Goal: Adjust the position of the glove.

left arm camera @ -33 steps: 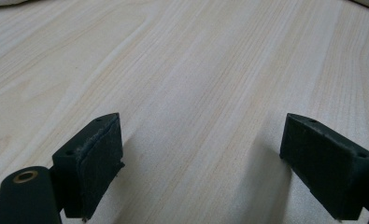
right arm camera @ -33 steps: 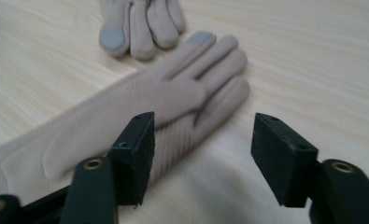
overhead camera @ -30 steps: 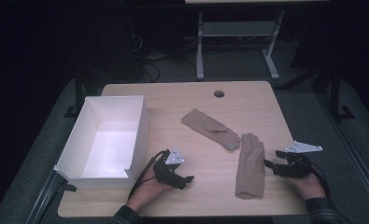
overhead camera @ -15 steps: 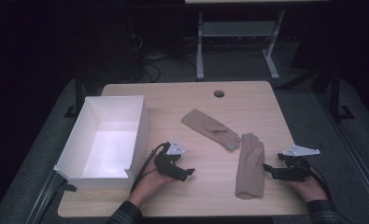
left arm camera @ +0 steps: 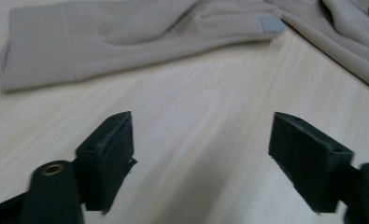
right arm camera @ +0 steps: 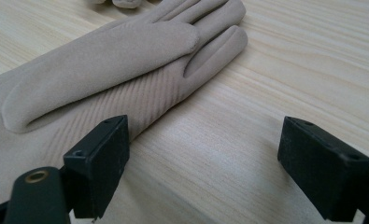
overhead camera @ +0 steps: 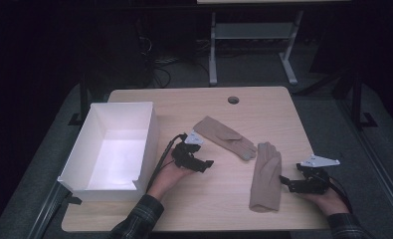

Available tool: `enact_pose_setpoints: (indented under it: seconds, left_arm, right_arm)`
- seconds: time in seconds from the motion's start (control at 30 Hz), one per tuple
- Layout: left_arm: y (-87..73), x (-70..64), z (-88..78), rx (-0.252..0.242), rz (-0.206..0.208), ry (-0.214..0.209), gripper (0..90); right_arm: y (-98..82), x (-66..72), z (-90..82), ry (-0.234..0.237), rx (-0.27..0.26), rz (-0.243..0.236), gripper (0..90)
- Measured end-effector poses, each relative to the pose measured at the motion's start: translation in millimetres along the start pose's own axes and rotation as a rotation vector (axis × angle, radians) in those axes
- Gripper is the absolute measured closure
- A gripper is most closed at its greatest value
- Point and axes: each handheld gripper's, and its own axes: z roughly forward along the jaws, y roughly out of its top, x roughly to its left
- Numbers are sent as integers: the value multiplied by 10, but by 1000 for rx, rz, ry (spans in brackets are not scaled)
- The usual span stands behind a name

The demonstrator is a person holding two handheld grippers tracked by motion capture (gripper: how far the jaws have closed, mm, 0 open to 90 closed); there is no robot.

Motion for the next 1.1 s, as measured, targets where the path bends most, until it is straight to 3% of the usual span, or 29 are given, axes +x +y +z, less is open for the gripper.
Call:
enact_pose_setpoints:
  seconds: [0.23,0.3,0.37,0.77,1.1]
  left_arm:
    - [153,132,101,-4,20,17,406]
    - [204,187,143,-9,15,24,497]
    - [222,210,160,-11,16,28,520]
    - [338,431,348,-26,-7,37,875]
    - [414,595,583,-4,-15,64,896]
  right_arm:
    - [1,-1,1,1,1,-1,158]
    - [3,-2,2,1,1,-2,157]
    - [3,-2,3,1,1,-2,157]
    - [4,-2,5,2,0,-2,156]
    - [7,-1,7,4,1,-3,156]
